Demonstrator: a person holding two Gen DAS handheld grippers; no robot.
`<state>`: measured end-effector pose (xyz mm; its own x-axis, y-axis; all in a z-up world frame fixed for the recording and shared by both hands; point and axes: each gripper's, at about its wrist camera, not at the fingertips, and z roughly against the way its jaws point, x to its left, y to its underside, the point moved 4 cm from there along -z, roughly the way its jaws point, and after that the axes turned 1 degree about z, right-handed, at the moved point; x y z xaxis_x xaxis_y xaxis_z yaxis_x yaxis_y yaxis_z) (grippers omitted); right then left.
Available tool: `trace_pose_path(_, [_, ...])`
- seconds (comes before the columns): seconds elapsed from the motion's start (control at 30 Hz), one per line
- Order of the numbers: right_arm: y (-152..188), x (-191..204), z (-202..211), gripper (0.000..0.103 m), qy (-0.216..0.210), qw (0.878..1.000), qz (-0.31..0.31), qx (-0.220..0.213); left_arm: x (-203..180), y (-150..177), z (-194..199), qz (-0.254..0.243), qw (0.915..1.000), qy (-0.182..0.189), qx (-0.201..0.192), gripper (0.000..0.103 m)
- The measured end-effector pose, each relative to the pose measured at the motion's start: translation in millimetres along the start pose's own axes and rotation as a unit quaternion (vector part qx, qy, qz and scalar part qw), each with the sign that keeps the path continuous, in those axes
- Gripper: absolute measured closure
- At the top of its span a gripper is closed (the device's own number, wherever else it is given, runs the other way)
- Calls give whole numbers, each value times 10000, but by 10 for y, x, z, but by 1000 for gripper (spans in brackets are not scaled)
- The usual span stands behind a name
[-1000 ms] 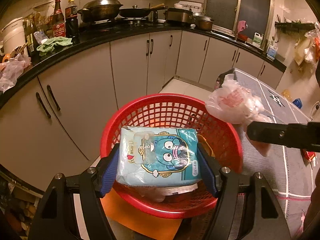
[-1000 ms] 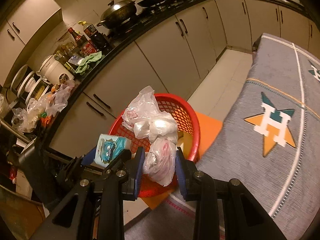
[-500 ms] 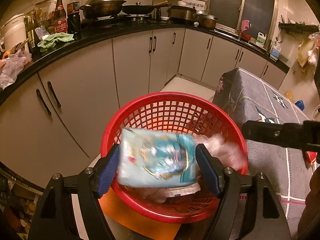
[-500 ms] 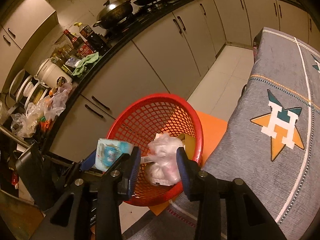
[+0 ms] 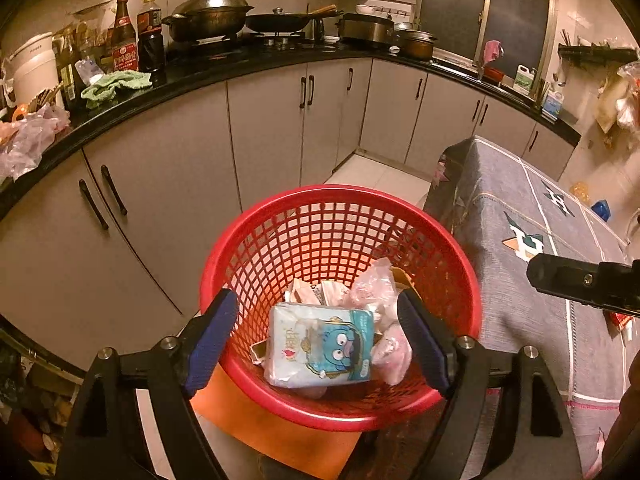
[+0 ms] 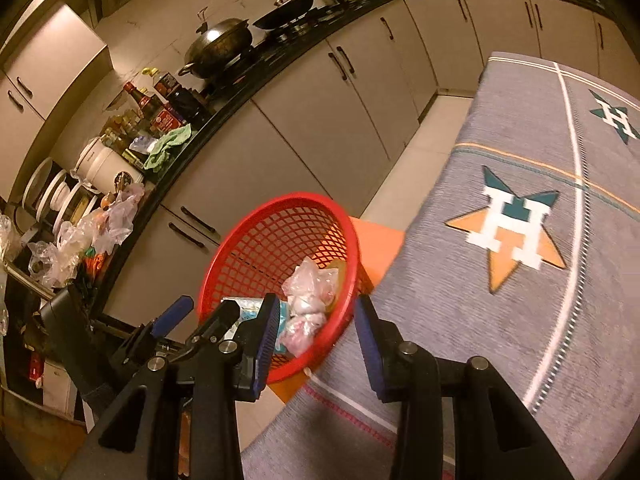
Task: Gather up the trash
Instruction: 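Open both grippers over the red basket to drop pack and bag, then move back to the table and grasp the red snack box with the left gripper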
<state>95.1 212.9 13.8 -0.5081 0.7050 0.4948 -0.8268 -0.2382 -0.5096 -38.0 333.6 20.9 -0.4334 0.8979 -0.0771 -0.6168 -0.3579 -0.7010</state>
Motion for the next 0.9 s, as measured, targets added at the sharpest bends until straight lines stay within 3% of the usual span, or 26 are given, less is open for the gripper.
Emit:
trace_pose_path(0.33, [187, -214, 369, 61, -14, 9997, -142, -194, -293, 67, 254, -260, 9996, 84, -88, 22])
trace_pose_path(0.6, [390, -470, 728, 61, 6, 9986, -357, -390, -762, 166, 541, -718, 9970, 211, -204, 22])
trace_pose_path(0.9, [534, -1264, 1621, 61, 588, 9884, -810, -1143, -1609, 312, 604, -1185, 9897, 794, 62, 22])
